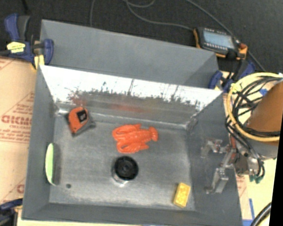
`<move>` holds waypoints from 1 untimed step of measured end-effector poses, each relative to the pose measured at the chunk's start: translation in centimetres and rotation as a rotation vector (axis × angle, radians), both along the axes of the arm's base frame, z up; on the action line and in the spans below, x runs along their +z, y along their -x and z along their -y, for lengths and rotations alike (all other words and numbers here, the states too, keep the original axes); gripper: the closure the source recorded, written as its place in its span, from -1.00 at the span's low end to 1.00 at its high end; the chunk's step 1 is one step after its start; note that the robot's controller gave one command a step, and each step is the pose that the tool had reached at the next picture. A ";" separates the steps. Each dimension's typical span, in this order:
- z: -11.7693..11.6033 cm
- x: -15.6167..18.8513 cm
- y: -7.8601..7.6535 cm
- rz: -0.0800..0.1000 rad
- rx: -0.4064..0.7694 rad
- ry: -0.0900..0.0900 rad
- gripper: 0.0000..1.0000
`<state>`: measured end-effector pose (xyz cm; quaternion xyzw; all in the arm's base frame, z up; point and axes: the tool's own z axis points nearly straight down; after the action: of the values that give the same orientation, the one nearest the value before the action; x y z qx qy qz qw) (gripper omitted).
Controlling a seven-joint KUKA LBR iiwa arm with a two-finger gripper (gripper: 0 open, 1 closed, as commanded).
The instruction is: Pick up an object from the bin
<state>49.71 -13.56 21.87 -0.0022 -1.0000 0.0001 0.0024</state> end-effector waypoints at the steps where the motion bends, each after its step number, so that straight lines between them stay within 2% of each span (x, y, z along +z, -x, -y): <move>1: -0.1 0.4 -0.2 0.008 0.004 0.002 -1.00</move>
Offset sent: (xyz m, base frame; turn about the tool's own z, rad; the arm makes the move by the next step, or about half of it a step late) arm -0.0237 -0.0097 -0.0617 -0.6385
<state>49.89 -13.49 22.31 -0.0001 -1.0000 0.0010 -0.0017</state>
